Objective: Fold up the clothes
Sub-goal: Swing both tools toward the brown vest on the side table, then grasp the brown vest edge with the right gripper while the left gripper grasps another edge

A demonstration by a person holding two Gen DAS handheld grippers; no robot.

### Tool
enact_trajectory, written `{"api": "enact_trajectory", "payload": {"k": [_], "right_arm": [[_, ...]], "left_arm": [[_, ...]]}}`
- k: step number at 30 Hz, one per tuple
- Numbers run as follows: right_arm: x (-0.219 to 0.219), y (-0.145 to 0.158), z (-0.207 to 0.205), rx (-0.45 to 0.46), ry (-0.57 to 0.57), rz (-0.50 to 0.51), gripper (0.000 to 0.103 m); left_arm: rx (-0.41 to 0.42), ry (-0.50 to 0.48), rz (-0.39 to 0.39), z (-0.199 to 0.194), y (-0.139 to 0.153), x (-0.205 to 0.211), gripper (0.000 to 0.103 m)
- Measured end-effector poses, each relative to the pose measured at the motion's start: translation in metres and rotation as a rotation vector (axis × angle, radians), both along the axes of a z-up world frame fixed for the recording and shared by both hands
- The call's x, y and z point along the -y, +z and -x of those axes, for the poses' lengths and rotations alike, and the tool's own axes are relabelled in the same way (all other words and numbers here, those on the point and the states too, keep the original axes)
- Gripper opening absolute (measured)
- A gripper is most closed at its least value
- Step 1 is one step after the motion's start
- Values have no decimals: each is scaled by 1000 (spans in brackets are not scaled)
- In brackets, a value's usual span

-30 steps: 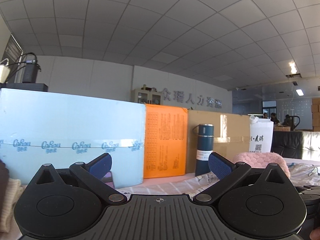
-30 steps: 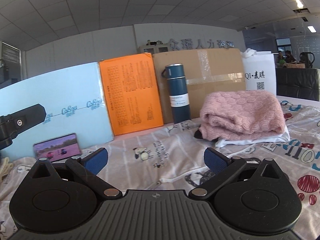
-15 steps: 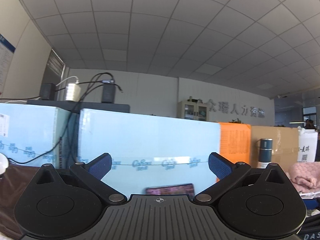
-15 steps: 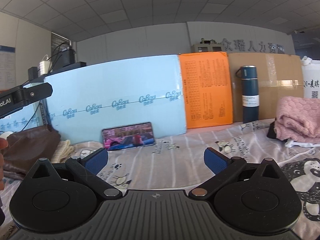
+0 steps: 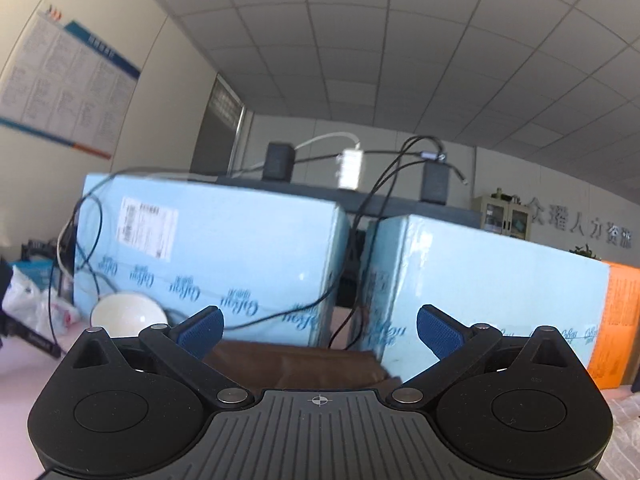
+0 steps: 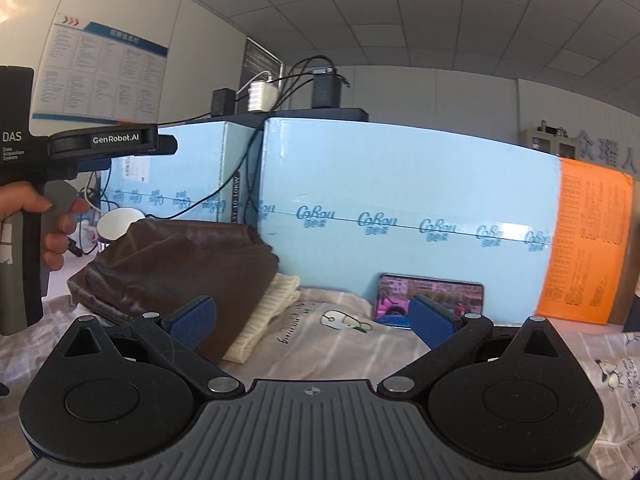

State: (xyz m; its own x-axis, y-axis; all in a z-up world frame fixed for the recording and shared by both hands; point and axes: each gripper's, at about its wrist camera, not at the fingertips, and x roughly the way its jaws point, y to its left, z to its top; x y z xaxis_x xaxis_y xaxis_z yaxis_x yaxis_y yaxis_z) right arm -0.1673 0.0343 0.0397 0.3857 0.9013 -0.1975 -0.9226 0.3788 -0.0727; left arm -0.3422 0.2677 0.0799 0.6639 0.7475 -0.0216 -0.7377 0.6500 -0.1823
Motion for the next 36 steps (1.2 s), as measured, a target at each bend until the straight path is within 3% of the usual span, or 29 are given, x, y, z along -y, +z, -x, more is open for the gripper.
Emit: {"api": "enact_trajectory", "payload": {"k": [7,14,18,21,25,28,30,32,34,36], "right_arm": [[-61,-4,23,60,118,57,103],[-125,-20,56,133,249,138,103],[-156,-27,69,129,327,187,103],[-172,-30,74,103,304,188,103],[-194,-33,79,67,273,189,103],[-210,-35,83,41,251,190,103],[-216,-35,84,26,239,181,102],[-218,-34,83,12,230,166,92],[-218,-33,82,-3,220,149,47],[-212,-29,72,-44,199,120,27]], "left_arm": [[137,-48,232,51,-21,-48,103],[209,-21,350,69,-38,-82,103],[203,6,419,70,-50,-99,103],[191,10,460,68,-59,-109,102],[144,-5,423,56,-60,-114,99],[106,-64,328,41,-49,-119,99],[68,-141,315,29,-45,-128,97],[32,-207,332,17,-48,-139,93],[17,-252,357,9,-50,-148,89],[24,-287,362,4,-49,-155,88]]}}
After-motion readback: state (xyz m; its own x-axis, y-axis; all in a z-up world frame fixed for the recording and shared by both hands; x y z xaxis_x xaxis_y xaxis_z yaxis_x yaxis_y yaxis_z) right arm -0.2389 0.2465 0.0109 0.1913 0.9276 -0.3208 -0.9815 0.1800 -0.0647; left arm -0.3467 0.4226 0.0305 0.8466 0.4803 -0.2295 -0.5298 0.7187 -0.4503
